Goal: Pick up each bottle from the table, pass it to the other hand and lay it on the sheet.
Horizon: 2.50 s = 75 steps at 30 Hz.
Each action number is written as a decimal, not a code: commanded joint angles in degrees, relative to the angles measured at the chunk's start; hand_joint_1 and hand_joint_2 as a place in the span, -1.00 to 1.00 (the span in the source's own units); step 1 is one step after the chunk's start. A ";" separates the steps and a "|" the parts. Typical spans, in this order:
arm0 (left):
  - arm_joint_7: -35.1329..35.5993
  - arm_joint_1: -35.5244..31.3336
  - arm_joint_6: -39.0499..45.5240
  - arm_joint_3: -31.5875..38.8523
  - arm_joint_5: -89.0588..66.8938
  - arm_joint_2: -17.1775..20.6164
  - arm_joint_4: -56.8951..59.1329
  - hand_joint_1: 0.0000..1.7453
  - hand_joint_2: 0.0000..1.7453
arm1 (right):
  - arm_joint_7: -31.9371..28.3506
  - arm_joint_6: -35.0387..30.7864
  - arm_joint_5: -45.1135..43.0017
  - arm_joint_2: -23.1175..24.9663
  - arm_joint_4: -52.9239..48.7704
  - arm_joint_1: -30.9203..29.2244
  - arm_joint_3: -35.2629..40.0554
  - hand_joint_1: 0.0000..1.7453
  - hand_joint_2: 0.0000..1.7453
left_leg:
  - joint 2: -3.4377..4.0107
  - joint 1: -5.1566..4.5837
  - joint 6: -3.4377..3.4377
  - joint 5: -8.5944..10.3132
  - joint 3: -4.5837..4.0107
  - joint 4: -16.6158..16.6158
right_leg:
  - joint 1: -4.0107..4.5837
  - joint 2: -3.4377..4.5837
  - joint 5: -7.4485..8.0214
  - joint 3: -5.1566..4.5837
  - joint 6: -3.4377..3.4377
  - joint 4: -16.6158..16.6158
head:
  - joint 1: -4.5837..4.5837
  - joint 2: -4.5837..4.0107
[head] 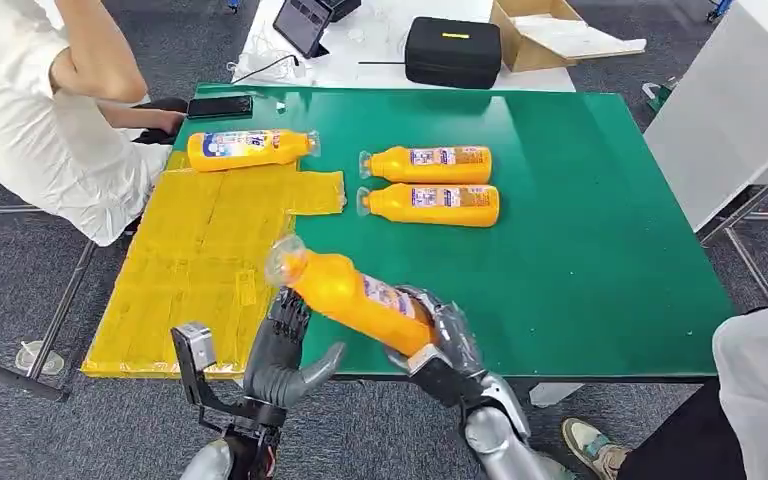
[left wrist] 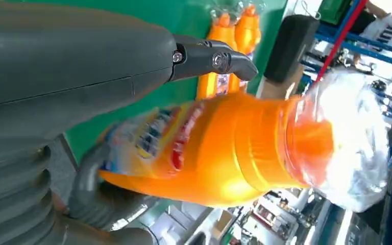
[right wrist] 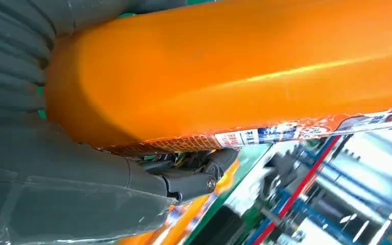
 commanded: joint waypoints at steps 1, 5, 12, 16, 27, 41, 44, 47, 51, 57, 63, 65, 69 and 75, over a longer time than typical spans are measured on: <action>0.69 -4.19 -2.32 -1.46 1.90 0.80 1.97 -1.00 1.00 | -0.62 0.26 -0.35 1.66 8.45 -5.65 6.18 0.94 1.00 | 0.14 -0.02 0.04 -0.05 0.20 -0.03 | 0.01 0.06 -0.01 0.16 -0.08 -0.02 | 0.02 0.00; 0.68 -4.94 -2.55 -1.42 2.24 0.62 3.01 -1.00 1.00 | -0.85 0.21 -0.79 2.01 8.92 -6.54 6.94 0.94 1.00 | 0.09 -0.01 0.03 -0.01 0.13 -0.03 | 0.01 0.04 0.00 0.11 -0.06 -0.03 | 0.02 0.00; 0.91 -5.56 -3.23 -0.99 3.65 0.34 4.31 -1.00 1.00 | -0.82 0.61 -1.15 2.15 8.81 -7.13 8.03 0.96 1.00 | 0.09 -0.03 0.04 -0.06 0.27 -0.05 | 0.00 0.00 -0.05 0.23 -0.08 -0.03 | 0.02 0.02; -0.13 -6.88 -0.25 -0.62 1.47 -0.08 5.99 -1.00 1.00 | -1.07 1.11 -1.39 2.49 8.67 -7.31 9.93 0.96 1.00 | 0.06 -0.03 0.03 -0.02 0.16 -0.04 | 0.00 0.00 -0.02 0.12 -0.06 -0.02 | 0.04 0.00; -0.82 -8.75 2.40 0.30 0.17 -0.83 9.39 -1.00 1.00 | -0.81 1.47 -1.77 2.39 7.38 -7.12 12.46 0.98 1.00 | 0.08 -0.04 0.06 -0.06 0.25 -0.05 | 0.00 -0.01 -0.07 0.21 -0.08 -0.04 | 0.02 0.00; -2.15 -8.03 -3.51 2.82 4.62 -0.95 5.00 1.00 1.00 | -0.39 3.37 -4.45 2.21 9.35 -7.51 14.95 0.22 1.00 | 0.06 -0.02 0.03 -0.02 0.09 -0.04 | 0.01 -0.01 -0.03 0.06 -0.06 -0.02 | 0.02 0.00; -1.19 -7.03 -6.76 2.49 7.19 -0.35 2.21 1.00 1.00 | -0.32 3.59 -4.89 2.83 10.37 -7.77 14.36 -1.00 1.00 | 0.06 -0.02 0.03 -0.02 0.07 -0.03 | 0.00 -0.01 -0.04 0.05 -0.06 -0.01 | 0.02 0.02; -0.47 -6.35 -8.81 3.20 9.41 -0.20 1.33 1.00 1.00 | -0.36 3.93 -5.21 3.20 10.51 -7.35 14.12 -1.00 1.00 | 0.10 -0.02 0.03 -0.04 0.11 -0.04 | 0.00 0.03 -0.04 0.07 -0.06 -0.01 | 0.02 0.00; -2.08 -6.90 -5.36 4.78 6.33 -0.48 2.33 1.00 1.00 | -0.91 1.26 -4.31 3.19 9.64 -6.50 13.53 -1.00 1.00 | 0.03 0.01 0.01 0.01 -0.02 -0.04 | 0.02 -0.02 0.00 -0.03 -0.05 -0.03 | 0.04 0.00; -3.76 -5.45 11.51 10.85 -4.03 -0.32 -1.46 1.00 1.00 | -8.11 -26.80 -4.82 1.93 -12.53 1.24 6.03 -1.00 -1.00 | 0.03 -0.02 0.03 -0.07 0.10 0.01 | 0.01 -0.07 -0.11 0.07 -0.09 0.05 | 0.04 0.00; -6.17 -5.38 20.01 12.47 -11.85 0.38 -1.76 1.00 1.00 | -8.11 -26.80 -2.98 2.98 -22.58 5.01 -2.43 -1.00 -1.00 | -0.01 -0.02 0.03 0.01 -0.08 -0.02 | -0.01 -0.06 -0.02 -0.09 -0.04 -0.01 | 0.02 0.00; -7.80 -6.97 31.66 14.12 -23.67 2.05 0.60 1.00 1.00 | -8.11 -26.80 -4.34 3.18 -31.09 7.41 -9.51 -1.00 -1.00 | -0.08 -0.06 0.06 -0.08 0.08 0.05 | -0.03 -0.18 -0.16 0.07 -0.09 0.10 | 0.04 0.00; -2.61 -10.33 39.55 17.07 -43.32 4.94 9.43 1.00 1.00 | -8.11 -26.73 -7.19 -0.87 -28.84 7.48 -9.31 -1.00 -1.00 | -0.14 -0.03 0.02 0.04 -0.03 -0.08 | -0.02 -0.18 -0.03 -0.02 -0.07 -0.05 | 0.00 0.02; 1.06 -13.33 39.54 17.53 -56.66 5.38 18.32 1.00 1.00 | -8.11 -25.60 -6.59 -1.11 -21.80 5.28 -4.84 -1.00 -1.00 | 0.07 -0.05 0.03 0.03 0.10 -0.10 | -0.03 0.00 0.02 0.04 -0.08 -0.07 | 0.02 0.00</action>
